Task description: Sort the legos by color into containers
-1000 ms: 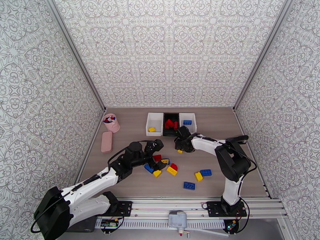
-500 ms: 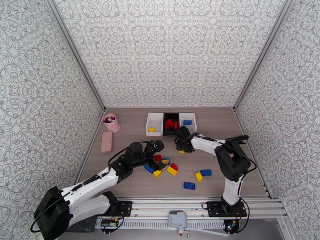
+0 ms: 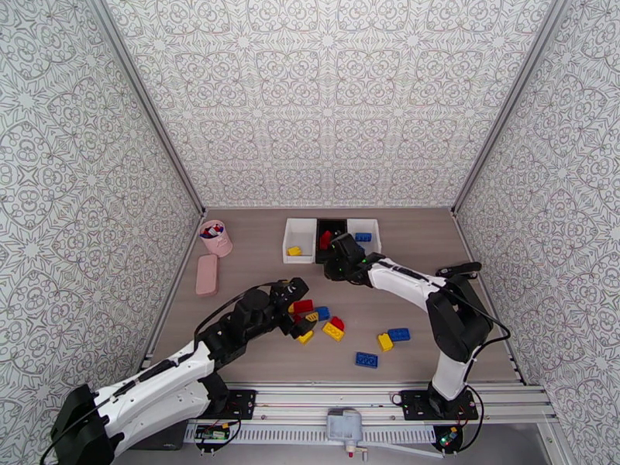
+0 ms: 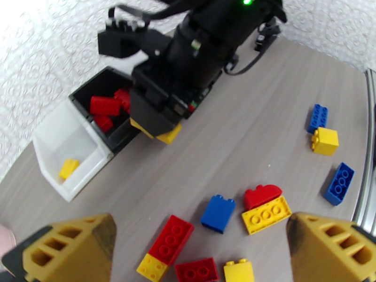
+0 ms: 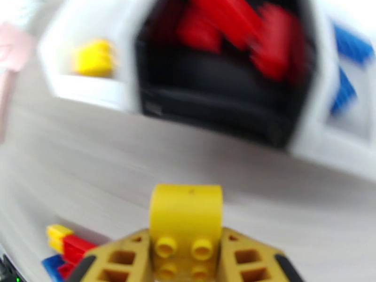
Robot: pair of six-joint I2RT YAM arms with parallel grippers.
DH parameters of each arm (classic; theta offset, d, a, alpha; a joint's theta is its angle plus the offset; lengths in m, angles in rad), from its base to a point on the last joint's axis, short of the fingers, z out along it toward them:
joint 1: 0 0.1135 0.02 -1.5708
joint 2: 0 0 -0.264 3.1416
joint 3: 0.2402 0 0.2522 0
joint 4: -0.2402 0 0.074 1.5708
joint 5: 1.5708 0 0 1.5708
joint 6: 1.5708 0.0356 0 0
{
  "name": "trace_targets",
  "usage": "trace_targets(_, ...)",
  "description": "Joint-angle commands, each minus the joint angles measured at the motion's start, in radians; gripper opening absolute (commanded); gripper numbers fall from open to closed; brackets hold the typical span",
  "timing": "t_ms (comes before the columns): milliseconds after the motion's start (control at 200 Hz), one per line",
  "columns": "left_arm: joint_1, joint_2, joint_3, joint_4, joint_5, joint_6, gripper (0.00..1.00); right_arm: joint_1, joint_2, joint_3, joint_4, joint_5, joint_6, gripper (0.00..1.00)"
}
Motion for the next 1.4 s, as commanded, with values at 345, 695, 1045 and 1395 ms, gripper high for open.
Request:
trace_targets(345, -0.007, -0.072, -0.062, -0.047, -0.144, -0.137, 1.00, 0.008, 0.341, 0.434, 0.113, 0.042, -0.141, 0.27)
trace_targets(695, -0.003, -0.063, -0.075, -0.029, -0.173, -0.170, 1.00, -0.008, 0.496, 0.658, 0.076, 0.021, -0.188, 0.41)
trace_targets(1045, 0.031, 0.044, 0.004, -0.143, -0.242, -0.294, 1.00, -0.014, 0.183, 0.291, 0.268, -0.022, -0.251, 0.81)
trace_targets(1395, 0.081, 0.262, 0.143, -0.293, -0.277, -0.506, 1.00, -0.030, -0.192, -0.156, 0.398, -0.089, -0.339, 0.87)
